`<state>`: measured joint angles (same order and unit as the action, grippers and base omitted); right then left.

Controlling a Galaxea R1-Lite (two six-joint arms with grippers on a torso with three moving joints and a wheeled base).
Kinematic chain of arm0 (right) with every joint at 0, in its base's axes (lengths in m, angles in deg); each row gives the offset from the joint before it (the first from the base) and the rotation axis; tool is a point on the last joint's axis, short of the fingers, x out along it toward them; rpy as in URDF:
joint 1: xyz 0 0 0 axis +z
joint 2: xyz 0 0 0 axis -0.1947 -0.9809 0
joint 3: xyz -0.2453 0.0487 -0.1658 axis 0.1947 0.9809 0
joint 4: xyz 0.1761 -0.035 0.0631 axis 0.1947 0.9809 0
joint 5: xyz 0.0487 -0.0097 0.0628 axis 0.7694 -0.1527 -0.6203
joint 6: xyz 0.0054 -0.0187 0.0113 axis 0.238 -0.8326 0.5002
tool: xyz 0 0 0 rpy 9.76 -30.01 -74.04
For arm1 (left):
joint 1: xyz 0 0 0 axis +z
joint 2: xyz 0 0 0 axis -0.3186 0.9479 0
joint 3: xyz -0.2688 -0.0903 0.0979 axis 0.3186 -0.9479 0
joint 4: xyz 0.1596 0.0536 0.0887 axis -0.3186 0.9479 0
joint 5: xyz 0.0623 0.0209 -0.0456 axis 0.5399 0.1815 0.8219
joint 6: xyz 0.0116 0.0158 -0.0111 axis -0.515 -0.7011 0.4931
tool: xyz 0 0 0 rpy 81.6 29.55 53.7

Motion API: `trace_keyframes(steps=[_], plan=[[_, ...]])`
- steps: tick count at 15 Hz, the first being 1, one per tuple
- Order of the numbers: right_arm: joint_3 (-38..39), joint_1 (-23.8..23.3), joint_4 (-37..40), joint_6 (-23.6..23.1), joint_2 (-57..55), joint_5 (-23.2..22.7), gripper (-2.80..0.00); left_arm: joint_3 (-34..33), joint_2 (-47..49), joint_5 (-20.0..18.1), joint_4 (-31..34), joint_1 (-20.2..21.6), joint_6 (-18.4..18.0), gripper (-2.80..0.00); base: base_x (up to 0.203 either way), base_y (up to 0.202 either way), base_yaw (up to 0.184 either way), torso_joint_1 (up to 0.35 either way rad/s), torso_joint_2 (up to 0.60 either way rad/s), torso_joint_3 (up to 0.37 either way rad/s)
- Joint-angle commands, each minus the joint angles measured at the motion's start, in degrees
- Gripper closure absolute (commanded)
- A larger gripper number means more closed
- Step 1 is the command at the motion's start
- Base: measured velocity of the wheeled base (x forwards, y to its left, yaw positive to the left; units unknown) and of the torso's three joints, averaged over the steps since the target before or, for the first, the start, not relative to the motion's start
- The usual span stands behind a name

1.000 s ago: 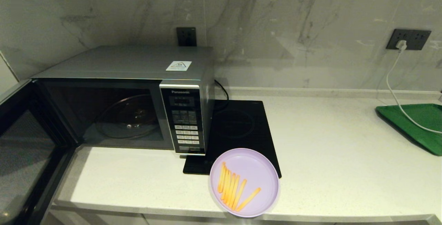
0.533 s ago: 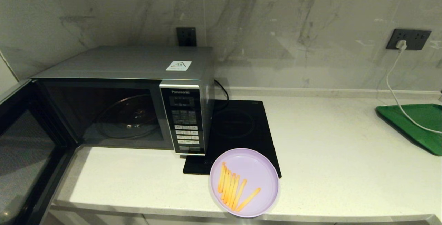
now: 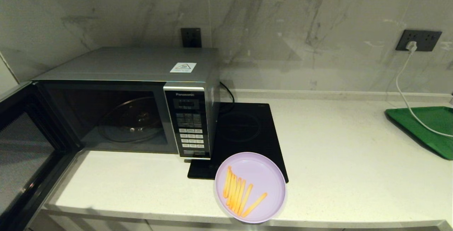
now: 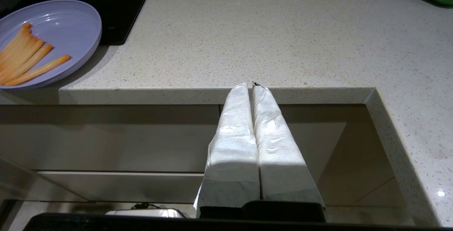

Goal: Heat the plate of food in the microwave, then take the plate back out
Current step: Open the microwave oven, then put the plate in the microwave oven

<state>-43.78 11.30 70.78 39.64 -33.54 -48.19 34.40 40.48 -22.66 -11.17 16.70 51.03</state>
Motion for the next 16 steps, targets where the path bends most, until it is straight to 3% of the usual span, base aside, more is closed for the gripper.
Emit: trace_keyframes(steps=[1,2,4,6,9,11,12,13,15,16], plan=[[-0.01,0.06,0.1,0.04,-0.04,0.0,0.0,-0.05,1.52,-1.88,-0.55,0.23,0.1,0.0,0.0,0.0,0.0,0.0,0.0,0.0],[-0.01,0.01,0.1,0.04,-0.05,0.0,0.0,-0.03,1.23,-5.06,0.04,-0.03,0.02,0.0,0.0,0.0,0.0,0.0,0.0,0.0],[-0.01,0.01,0.1,0.04,0.0,0.0,0.0,0.53,0.44,-15.0,4.07,-0.76,-0.5,0.0,0.0,0.0,0.0,0.0,0.0,0.0],[-0.01,0.01,0.1,0.04,-0.01,0.0,0.0,0.61,0.13,-18.53,8.23,-5.16,-0.79,0.0,0.0,0.0,0.0,0.0,0.0,0.0],[-0.01,0.01,0.1,0.04,0.0,0.0,0.0,-1.2,-0.53,-19.24,12.79,-18.26,1.07,0.0,0.0,0.0,0.0,0.0,0.0,0.0],[-0.01,0.03,0.1,0.04,0.0,0.0,0.0,-2.57,-0.68,-18.18,14.63,-31.78,5.68,0.0,0.0,0.0,0.0,0.0,0.0,0.0],[-0.01,0.01,0.1,0.04,-0.09,0.0,0.0,-3.27,0.36,-16.44,14.91,-38.94,9.71,0.0,0.0,0.0,0.0,0.0,0.0,0.0],[-0.01,0.07,0.1,0.04,-0.09,0.0,0.0,-3.87,2.31,-14.3,14.42,-45.76,15.06,-2.8,0.0,0.0,0.0,0.0,0.0,0.0],[-0.01,0.01,0.1,0.04,0.0,0.0,0.0,-4.27,9.45,-9.52,11.95,-57.32,26.55,-2.8,0.0,0.0,0.0,0.0,0.0,0.0],[-0.01,0.01,0.1,0.04,-0.09,0.0,0.0,-4.13,13.81,-7.01,10.54,-60.55,30.06,-2.8,0.0,0.0,0.0,0.0,0.0,0.0]])
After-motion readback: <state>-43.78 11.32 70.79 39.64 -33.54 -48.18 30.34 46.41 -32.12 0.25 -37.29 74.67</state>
